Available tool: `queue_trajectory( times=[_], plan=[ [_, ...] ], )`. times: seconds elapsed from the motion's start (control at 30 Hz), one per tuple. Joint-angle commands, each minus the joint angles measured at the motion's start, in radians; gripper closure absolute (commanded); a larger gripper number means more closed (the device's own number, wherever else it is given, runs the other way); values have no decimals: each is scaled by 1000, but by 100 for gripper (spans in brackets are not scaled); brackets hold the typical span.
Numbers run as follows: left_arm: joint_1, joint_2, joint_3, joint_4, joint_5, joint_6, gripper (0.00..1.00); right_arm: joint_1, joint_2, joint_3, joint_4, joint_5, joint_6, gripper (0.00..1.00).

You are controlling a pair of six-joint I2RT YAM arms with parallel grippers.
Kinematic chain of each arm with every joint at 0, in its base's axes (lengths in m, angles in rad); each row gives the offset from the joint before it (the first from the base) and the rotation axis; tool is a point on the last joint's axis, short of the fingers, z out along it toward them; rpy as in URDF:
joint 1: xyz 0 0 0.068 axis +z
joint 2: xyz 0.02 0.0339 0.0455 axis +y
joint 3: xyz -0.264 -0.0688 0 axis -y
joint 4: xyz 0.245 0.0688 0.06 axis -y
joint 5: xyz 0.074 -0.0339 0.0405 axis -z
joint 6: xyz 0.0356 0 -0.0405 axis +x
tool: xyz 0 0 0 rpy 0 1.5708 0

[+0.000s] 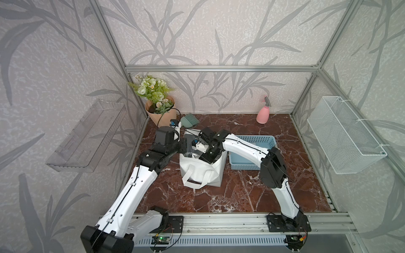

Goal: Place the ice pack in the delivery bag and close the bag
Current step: Place the ice pack in the delivery bag, then adjust the ice pack in the bin.

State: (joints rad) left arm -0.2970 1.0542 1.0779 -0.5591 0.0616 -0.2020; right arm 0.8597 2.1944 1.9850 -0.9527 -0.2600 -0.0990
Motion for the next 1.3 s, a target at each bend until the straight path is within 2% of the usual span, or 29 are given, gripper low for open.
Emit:
queue_trajectory(
  times=[0.0,0.23,0.43,0.6,0.7,0.83,0.9,1.03,1.27],
  plan=[
    [3,-17,-3,34,-10,-12,100,-14,-123,24,30,7,26,18],
    [4,-27,-13,71,-45,-47,100,-44,-328,-49,169,8,60,10],
    [4,-35,-29,105,-85,-89,100,-95,-542,-196,335,104,114,2],
    [4,-54,-48,138,-122,-130,100,-193,-742,-426,542,254,264,1],
    [4,-61,-56,151,-130,-147,100,-293,-814,-570,590,341,429,0],
    [4,-59,-56,151,-117,-147,100,-431,-787,-663,472,366,692,3],
    [4,-54,-56,146,-114,-146,100,-469,-759,-726,476,333,778,3],
    [4,-57,-56,142,-111,-147,100,-488,-691,-850,598,274,946,7],
    [4,-66,-52,135,-106,-139,100,-502,-536,-873,632,322,1225,7]
  ],
)
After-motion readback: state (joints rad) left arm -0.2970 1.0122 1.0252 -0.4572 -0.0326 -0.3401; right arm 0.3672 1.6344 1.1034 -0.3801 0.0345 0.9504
